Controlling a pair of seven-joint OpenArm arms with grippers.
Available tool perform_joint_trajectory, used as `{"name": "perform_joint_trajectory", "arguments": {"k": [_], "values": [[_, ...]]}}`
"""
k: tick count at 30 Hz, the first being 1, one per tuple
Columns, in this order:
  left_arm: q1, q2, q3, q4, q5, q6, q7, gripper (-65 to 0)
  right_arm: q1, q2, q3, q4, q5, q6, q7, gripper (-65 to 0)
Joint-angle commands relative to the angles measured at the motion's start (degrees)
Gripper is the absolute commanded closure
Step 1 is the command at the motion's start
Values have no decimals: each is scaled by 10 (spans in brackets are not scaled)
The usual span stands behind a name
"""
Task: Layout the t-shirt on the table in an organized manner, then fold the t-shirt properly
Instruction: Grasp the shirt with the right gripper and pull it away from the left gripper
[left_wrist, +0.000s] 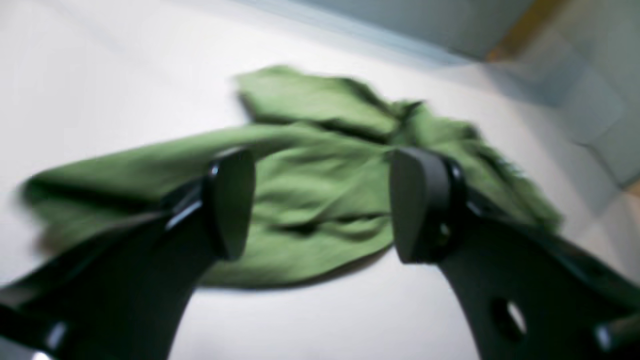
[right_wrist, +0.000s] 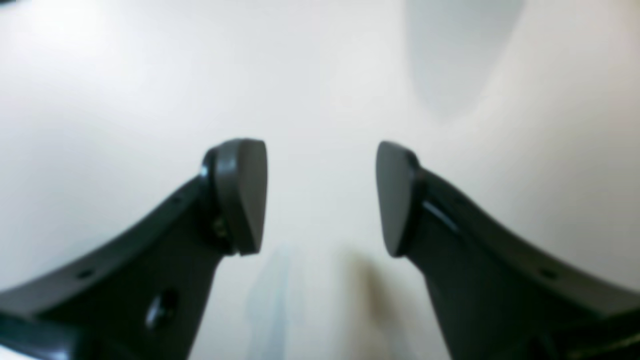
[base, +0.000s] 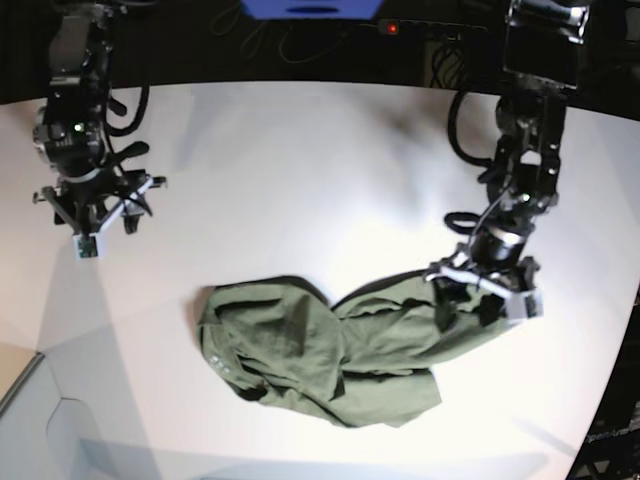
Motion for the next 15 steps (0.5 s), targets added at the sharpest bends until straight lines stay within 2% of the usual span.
{"name": "perform_joint_trajectory", "arguments": {"k": [1, 4, 7, 11, 15], "values": [[15, -13, -26, 14, -3, 1, -14, -414, 10, 3, -10, 7, 3, -2, 12, -348], [67, -20, -88, 6, -2, -3, -14, -414, 24, 6, -38, 7, 3, -2, 12, -352], [84, -23, -135, -36, -2, -3, -14, -415, 55, 5, -81, 4, 3, -2, 13, -375], [67, -25, -144, -73, -2, -4, -14, -415, 100, 4, -148, -33, 2, -2, 13, -424], [37, -33, -141, -82, -1, -4, -13, -415, 167, 3, -210, -137, 2, -2, 13, -438]]}}
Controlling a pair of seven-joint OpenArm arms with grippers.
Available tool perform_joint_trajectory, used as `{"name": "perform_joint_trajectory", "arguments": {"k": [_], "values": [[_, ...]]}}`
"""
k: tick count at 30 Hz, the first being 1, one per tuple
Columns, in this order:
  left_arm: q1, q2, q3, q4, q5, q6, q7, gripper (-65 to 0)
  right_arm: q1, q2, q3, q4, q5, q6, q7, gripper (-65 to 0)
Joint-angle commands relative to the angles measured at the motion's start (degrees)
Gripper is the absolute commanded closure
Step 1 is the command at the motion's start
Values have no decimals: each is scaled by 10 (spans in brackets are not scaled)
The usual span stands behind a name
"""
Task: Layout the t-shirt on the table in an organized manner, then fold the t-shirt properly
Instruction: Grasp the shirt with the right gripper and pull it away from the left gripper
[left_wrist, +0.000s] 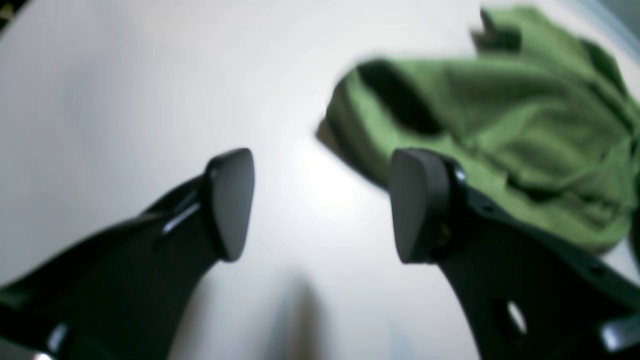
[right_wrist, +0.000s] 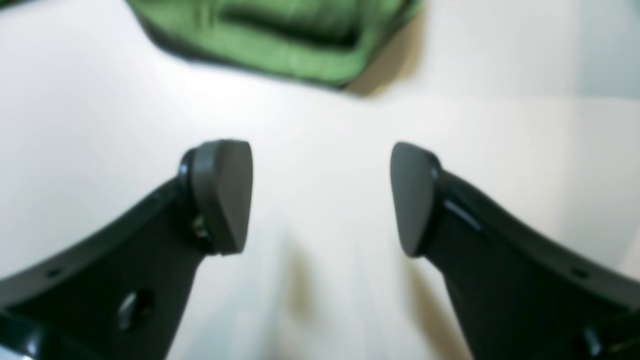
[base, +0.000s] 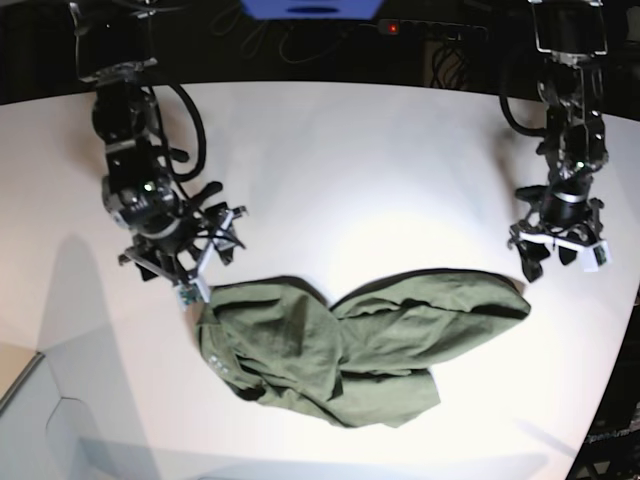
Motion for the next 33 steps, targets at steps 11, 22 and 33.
{"name": "perform_joint_trajectory", "arguments": {"k": [11, 22, 33], "values": [[-45, -10, -5, -68, -1, -2, -14, -414, 96, -6, -124, -123, 4, -3, 117, -437], [-3, -10, -7, -51, -2, 2, -14, -413, 166, -41, -129, -293, 3, -5, 222, -435], [37, -10, -8, -20, -2, 3, -14, -413, 203, -66, -128, -386, 4, -5, 268, -69]]}}
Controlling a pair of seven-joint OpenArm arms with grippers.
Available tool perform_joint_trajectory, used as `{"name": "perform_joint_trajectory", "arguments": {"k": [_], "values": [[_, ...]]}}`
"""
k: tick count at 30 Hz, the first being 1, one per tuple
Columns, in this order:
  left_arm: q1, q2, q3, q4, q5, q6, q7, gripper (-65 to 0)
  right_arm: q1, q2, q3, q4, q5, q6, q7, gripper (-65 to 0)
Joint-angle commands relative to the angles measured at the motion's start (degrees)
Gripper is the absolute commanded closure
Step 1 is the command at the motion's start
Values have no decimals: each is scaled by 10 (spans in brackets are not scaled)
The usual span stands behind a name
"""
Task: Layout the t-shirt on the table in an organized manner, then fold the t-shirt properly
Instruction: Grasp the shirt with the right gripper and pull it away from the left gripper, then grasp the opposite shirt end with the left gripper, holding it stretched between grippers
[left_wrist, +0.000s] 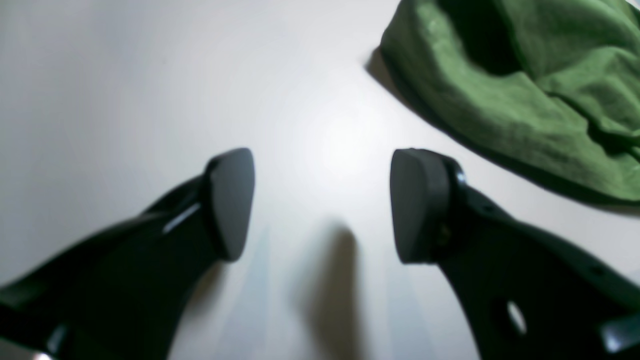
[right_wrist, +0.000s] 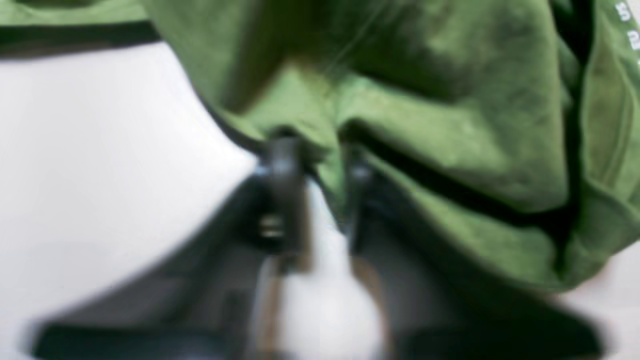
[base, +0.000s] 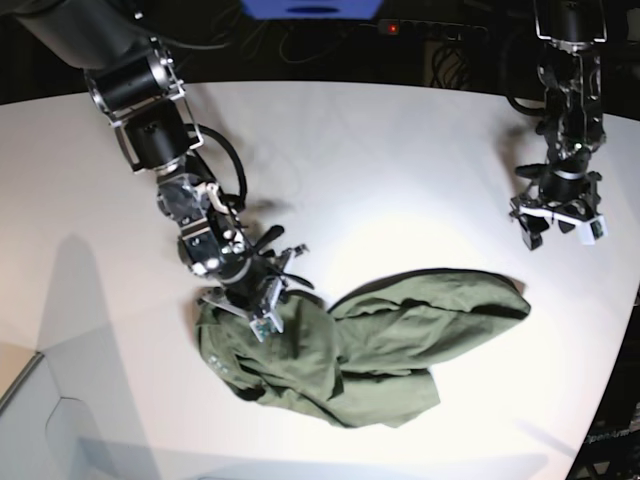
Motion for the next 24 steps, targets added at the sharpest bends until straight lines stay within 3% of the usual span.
{"name": "perform_joint_trajectory", "arguments": {"k": [1, 6, 11, 15, 20, 24], "values": [[-1, -10, -4, 12, 0, 0, -15, -413, 11, -2, 4, 24, 4, -4, 11, 0], [-1, -10, -5, 11, 0, 0, -15, -413, -44, 29, 49, 198, 6, -4, 1, 0], [-3, -10, -5, 11, 0, 0, -16, -413, -109, 34, 166, 378, 5, -4, -1, 0], [-6, -10, -5, 11, -2, 0, -16, -413, -124, 30, 260, 483, 10, -4, -40, 0], [-7, -10, -7, 12, -4, 0, -18, -413, -141, 33, 363, 517, 42, -3, -80, 0], [-7, -6, -43, 14, -6, -4, -16, -414, -170, 68, 381, 451, 41, -3, -84, 0]]}}
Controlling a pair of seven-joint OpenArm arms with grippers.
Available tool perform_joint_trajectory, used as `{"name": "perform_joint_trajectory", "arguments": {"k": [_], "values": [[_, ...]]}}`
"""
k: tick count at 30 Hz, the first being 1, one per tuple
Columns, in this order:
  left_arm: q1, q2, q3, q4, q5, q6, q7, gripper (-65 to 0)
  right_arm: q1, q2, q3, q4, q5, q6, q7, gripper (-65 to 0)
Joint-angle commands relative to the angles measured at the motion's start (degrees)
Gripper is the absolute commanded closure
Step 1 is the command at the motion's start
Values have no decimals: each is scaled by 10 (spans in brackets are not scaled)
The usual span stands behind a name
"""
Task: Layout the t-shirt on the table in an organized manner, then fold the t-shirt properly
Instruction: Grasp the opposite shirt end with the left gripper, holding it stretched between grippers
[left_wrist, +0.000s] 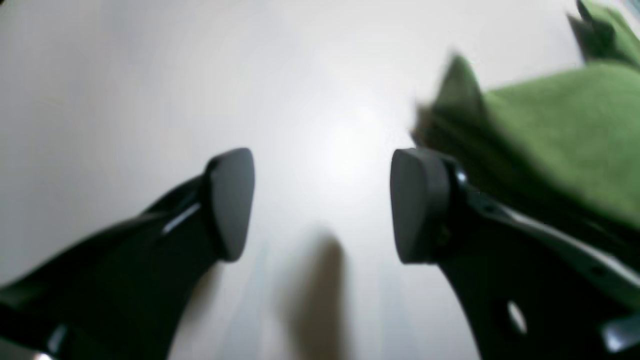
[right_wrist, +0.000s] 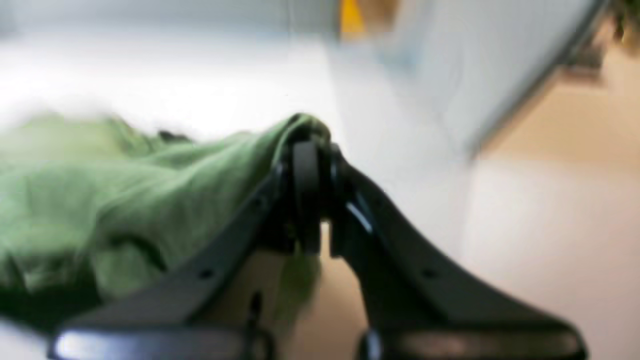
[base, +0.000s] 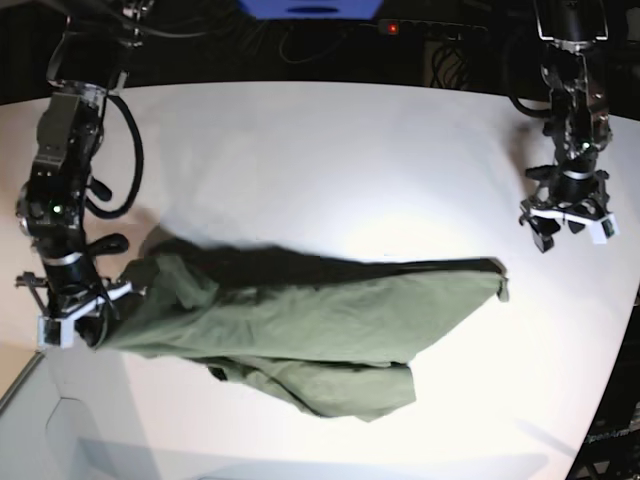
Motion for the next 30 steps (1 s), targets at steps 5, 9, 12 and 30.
{"name": "perform_joint_trajectory", "arguments": {"k": [5, 9, 12, 30], "values": [[-5, -9, -1, 58, -3, -1, -15, -415, -27, 9, 3, -21, 5, -3, 29, 0], [-11, 12, 3, 87, 1, 2, -15, -415, -55, 8, 3, -20, 5, -3, 29, 0], [-42, 23, 19, 75, 3, 3, -15, -415, -67, 8, 3, -19, 5, -3, 29, 0], [-216, 55, 103, -177, -1, -3, -15, -412, -133, 10, 4, 33, 5, -3, 24, 0]]}}
